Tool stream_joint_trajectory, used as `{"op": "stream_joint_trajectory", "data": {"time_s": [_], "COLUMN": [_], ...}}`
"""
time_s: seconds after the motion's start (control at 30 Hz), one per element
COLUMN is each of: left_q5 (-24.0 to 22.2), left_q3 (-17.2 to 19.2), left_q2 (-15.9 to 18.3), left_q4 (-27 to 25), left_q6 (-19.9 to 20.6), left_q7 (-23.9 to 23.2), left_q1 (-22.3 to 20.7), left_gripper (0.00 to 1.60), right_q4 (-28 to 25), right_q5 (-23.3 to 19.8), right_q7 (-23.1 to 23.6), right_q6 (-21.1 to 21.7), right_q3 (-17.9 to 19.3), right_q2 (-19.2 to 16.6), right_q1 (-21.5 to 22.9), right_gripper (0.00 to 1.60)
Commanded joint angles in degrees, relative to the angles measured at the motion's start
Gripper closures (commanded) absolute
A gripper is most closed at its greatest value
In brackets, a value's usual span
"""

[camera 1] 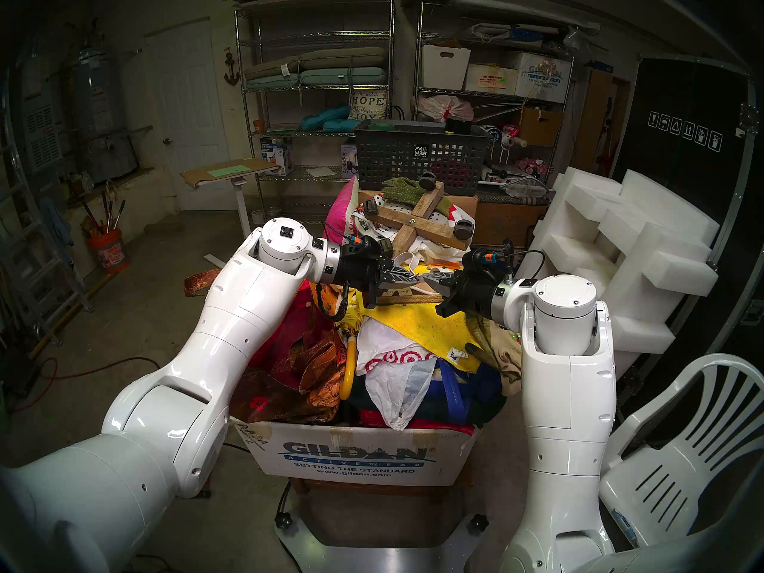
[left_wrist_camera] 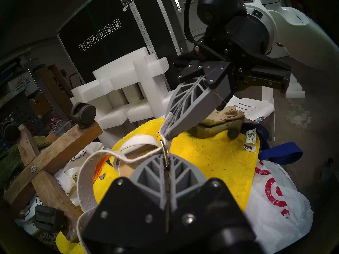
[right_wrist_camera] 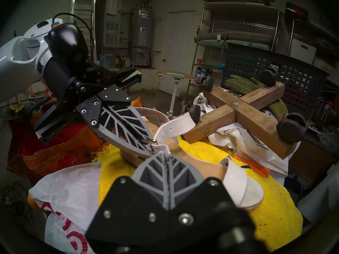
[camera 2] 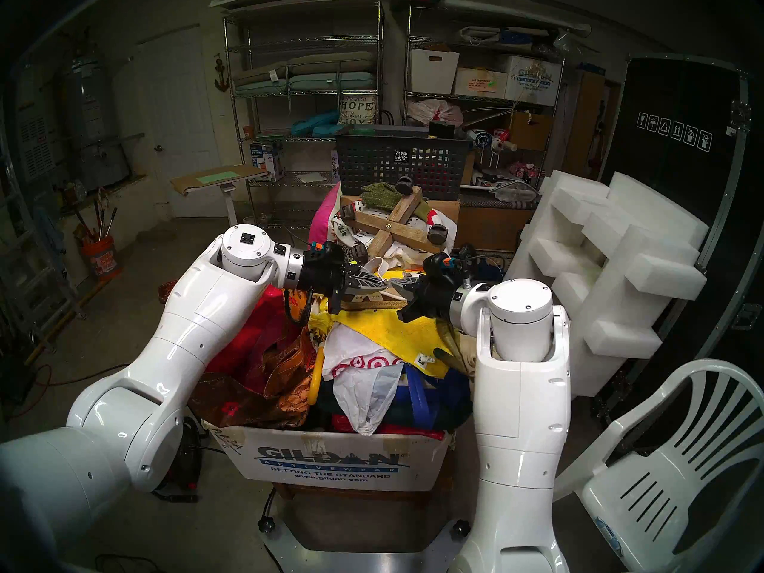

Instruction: Unbuckle a shoe

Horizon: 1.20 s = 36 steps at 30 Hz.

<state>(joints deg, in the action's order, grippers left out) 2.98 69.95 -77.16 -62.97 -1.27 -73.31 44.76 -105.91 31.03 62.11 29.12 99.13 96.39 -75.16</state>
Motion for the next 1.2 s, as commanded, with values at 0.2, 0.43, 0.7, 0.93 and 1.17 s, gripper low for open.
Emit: {"op": "stream_joint_trajectory", "data": {"time_s": [0.2,0.43,0.7,0.93,1.17], "left_q5": [-0.12,-0.15,-0.29,-0.36,-0.38], "left_q3": [0.92,0.92,0.83,0.67,0.44], "left_q2": [1.49,1.52,1.44,1.29,1.13], "left_q4": [-1.43,-1.79,-1.55,-0.86,-0.18], "left_q6": [1.05,1.3,1.29,0.94,0.62], "left_q7": [0.03,0.06,0.01,0.09,0.17], "left_q1": [0.3,0.41,0.24,-0.02,-0.34], "left_gripper": [1.6,1.6,1.6,1.6,1.6], "right_q4": [-1.45,-1.27,-1.03,-0.97,-0.65], "right_q5": [-0.55,-0.78,-0.98,-0.9,-0.9], "right_q7": [0.32,0.63,0.93,0.88,0.93], "right_q6": [-0.25,-0.44,-0.51,-0.54,-0.53], "right_q3": [0.38,0.53,0.74,0.81,1.0], "right_q2": [0.46,0.43,0.45,0.52,0.5], "right_q1": [1.06,1.17,1.31,1.35,1.55], "right_gripper": [1.6,1.6,1.6,1.6,1.6]}}
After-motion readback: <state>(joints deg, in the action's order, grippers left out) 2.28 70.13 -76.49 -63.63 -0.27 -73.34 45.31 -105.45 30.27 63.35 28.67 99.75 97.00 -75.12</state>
